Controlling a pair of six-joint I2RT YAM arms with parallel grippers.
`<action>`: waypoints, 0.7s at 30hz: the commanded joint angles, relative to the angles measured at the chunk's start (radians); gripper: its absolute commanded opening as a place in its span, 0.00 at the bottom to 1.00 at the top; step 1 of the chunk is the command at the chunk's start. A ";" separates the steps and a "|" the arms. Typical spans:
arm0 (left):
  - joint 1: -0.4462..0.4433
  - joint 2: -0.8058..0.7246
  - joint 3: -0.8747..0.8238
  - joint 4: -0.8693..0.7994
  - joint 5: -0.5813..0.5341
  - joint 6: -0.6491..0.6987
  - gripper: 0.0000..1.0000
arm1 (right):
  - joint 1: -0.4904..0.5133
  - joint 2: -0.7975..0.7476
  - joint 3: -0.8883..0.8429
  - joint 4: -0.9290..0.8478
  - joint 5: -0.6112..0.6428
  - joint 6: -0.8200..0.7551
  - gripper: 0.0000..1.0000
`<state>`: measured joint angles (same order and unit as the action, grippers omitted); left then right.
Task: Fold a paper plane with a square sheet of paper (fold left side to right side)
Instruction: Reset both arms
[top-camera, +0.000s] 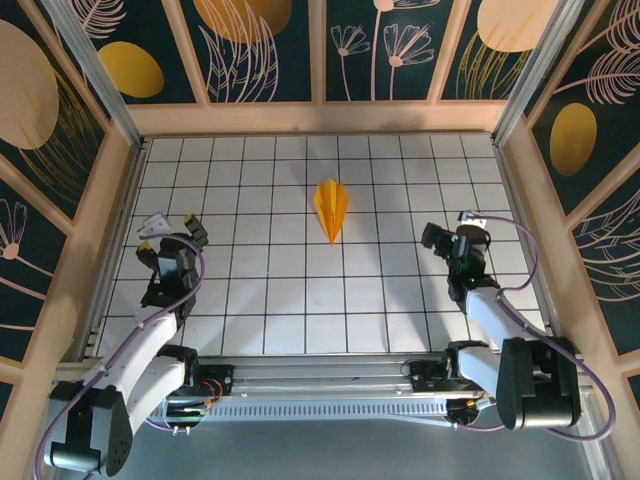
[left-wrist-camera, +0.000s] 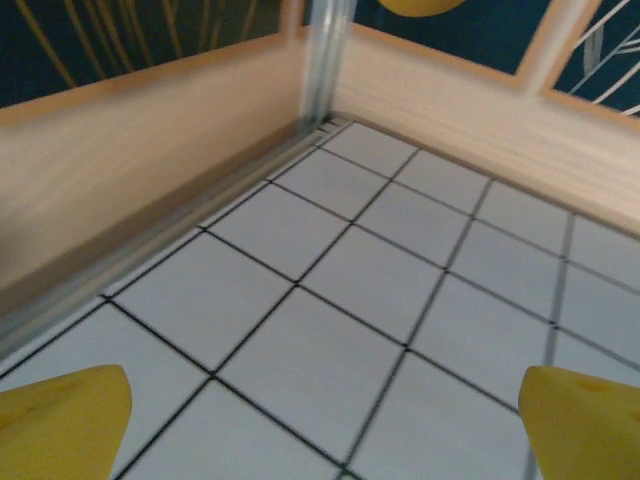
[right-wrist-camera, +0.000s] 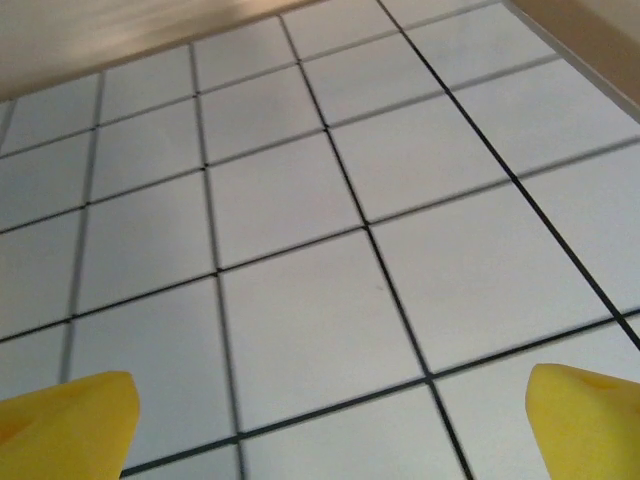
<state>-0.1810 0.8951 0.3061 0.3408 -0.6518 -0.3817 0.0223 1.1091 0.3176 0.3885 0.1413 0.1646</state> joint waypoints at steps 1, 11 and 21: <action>0.008 0.032 -0.059 0.276 -0.095 0.172 0.99 | -0.018 0.071 -0.038 0.332 -0.059 -0.063 0.99; 0.033 0.222 -0.133 0.551 -0.002 0.260 0.99 | -0.026 0.305 -0.102 0.808 -0.163 -0.178 0.99; 0.068 0.361 -0.157 0.808 0.177 0.311 0.99 | -0.097 0.459 -0.119 0.985 -0.240 -0.119 0.99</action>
<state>-0.1287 1.2324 0.1638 0.9874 -0.5606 -0.0967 -0.0559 1.5681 0.1711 1.2984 -0.0814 0.0303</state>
